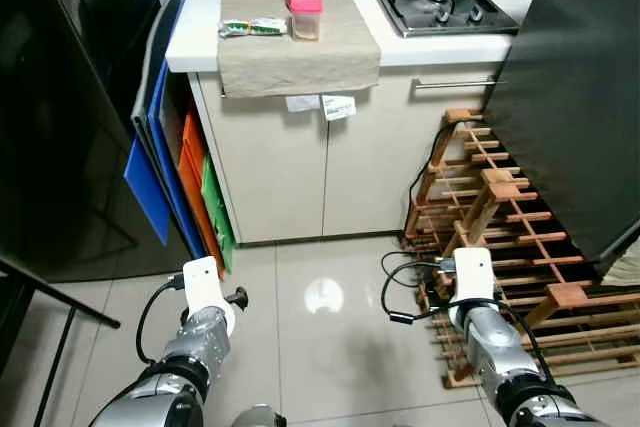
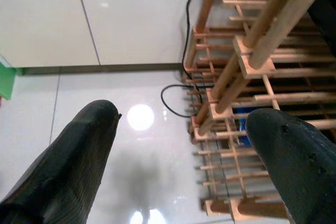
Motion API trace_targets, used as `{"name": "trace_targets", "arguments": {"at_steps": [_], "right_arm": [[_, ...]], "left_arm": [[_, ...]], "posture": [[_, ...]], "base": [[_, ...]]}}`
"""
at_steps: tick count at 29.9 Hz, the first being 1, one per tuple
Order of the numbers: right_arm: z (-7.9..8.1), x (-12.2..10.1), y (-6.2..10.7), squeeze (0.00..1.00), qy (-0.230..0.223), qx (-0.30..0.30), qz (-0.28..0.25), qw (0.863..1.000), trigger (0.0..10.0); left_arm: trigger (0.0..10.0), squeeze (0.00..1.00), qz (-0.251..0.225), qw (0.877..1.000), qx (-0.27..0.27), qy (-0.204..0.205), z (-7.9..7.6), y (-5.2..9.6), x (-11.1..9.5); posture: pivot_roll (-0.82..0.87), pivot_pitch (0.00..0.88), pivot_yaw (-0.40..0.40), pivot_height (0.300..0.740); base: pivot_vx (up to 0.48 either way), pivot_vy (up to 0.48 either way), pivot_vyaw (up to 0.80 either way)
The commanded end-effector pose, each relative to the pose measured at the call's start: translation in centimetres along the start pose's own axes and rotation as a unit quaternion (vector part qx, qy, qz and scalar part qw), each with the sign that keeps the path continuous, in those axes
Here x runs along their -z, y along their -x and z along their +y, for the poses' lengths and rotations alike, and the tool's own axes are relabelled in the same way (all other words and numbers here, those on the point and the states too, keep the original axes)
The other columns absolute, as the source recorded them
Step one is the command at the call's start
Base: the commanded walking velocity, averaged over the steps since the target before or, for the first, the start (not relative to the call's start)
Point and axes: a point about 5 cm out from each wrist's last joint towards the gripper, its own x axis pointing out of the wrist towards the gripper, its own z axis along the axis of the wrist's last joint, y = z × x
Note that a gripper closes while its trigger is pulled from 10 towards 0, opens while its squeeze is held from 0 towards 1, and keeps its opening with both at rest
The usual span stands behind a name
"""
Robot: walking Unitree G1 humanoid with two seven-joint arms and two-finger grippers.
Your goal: Restocking fridge
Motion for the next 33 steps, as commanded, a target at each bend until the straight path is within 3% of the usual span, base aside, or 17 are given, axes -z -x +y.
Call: {"name": "trace_targets", "arguments": {"at_steps": [1,10,12,14,17,22,28,33], "right_arm": [[0.0,0.5,0.1,0.51,-0.016,0.008,0.016,1.000,10.0],[-0.5,0.9,0.3,0.53,-0.006,0.034,0.006,0.999,10.0],[-0.4,0.8,0.4,0.49,-0.011,0.030,0.000,0.999,10.0],[-0.5,1.0,0.6,0.48,-0.024,0.031,-0.008,0.999,10.0],[-1.0,1.6,0.8,0.48,-0.028,0.041,0.000,0.999,10.0],[-2.1,3.3,1.6,0.48,-0.027,0.073,0.031,0.997,10.0],[-2.8,3.8,2.0,0.49,-0.017,0.072,0.032,0.997,10.0],[-2.9,4.1,2.1,0.49,-0.010,0.072,0.036,0.997,10.0]], "left_arm": [[10.0,0.00,0.007,1.000,-0.022,0.005,1.6,0.0,0.4],[10.0,0.00,-0.016,1.000,-0.011,0.003,3.0,0.1,-0.1],[10.0,0.00,-0.018,1.000,-0.001,-0.016,3.0,0.1,-0.2],[10.0,0.00,-0.004,0.998,0.012,-0.060,3.9,0.1,0.1],[10.0,0.00,0.009,0.998,0.008,-0.062,4.3,0.2,0.5],[10.0,0.00,0.005,0.998,0.034,-0.057,2.5,0.1,0.9],[10.0,0.00,0.011,0.998,0.049,-0.044,0.8,0.1,1.2],[10.0,0.00,0.031,0.999,0.042,-0.003,-0.1,0.3,2.7]], "posture": [[0.01,0.076,-0.022,0.732],[-0.03,0.078,0.037,0.732],[-0.04,0.077,0.057,0.732],[-0.06,0.076,0.101,0.732],[-0.07,0.073,0.113,0.732],[-0.11,0.063,0.106,0.732],[-0.15,0.070,0.101,0.732],[-0.17,0.069,0.093,0.732]], "base": [[0.000,0.000,0.00],[0.000,0.000,0.64],[0.000,0.000,0.00],[0.000,0.000,0.00],[0.000,0.000,0.00],[0.000,0.000,0.00],[0.000,0.000,0.00],[0.000,0.000,0.00]]}}
